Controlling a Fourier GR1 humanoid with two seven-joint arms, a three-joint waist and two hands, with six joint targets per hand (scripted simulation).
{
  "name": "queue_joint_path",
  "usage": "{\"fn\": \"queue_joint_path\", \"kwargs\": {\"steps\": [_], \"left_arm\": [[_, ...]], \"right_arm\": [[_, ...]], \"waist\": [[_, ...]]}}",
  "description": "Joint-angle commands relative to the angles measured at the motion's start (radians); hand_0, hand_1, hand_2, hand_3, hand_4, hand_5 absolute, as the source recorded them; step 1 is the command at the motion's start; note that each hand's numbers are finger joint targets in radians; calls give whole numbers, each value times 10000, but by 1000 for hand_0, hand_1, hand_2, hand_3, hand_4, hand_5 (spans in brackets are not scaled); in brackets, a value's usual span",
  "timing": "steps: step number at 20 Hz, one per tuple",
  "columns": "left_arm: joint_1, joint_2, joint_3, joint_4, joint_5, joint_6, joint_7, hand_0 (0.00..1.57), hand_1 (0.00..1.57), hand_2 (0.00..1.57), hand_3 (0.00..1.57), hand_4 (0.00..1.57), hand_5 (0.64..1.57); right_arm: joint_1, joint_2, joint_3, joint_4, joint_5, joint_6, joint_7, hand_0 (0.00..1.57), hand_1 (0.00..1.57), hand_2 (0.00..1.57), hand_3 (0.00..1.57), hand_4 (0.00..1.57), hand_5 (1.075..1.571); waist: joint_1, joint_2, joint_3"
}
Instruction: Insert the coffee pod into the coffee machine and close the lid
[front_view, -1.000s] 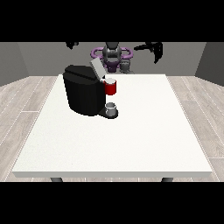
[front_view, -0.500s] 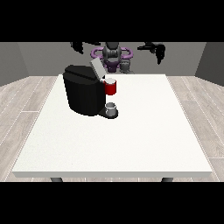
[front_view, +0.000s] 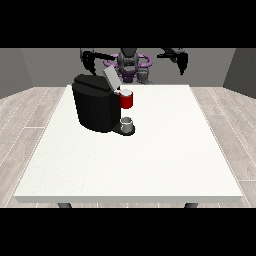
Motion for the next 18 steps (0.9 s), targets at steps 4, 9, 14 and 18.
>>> {"fn": "queue_joint_path", "kwargs": {"steps": [4, 9, 14, 18], "left_arm": [[577, 129, -246, -1282, 264, 246, 18, 0, 0, 0, 0, 0, 1571], [853, 847, 162, -1452, 727, -118, 86, 0, 0, 0, 0, 0, 1571], [1021, 809, 45, -1865, 761, 492, 535, 0, 0, 0, 0, 0, 1571], [1109, 462, -465, -2471, 701, 634, 550, 0, 0, 0, 0, 0, 1571]], "right_arm": [[-1157, -33, -99, 1058, 144, 203, -642, 0, 0, 0, 0, 0, 1571], [-1776, -616, -172, 1105, 68, 852, -97, 0, 0, 0, 0, 0, 1571], [-2065, -9, 256, 1349, 567, 444, -94, 0, 0, 0, 0, 0, 1571], [-2604, 193, 89, 2044, 762, -23, -447, 0, 0, 0, 0, 40, 1571]], "waist": [[-250, 1109, -2], [-540, 1262, -3], [-809, 1201, -3], [-402, 1500, -2]]}}
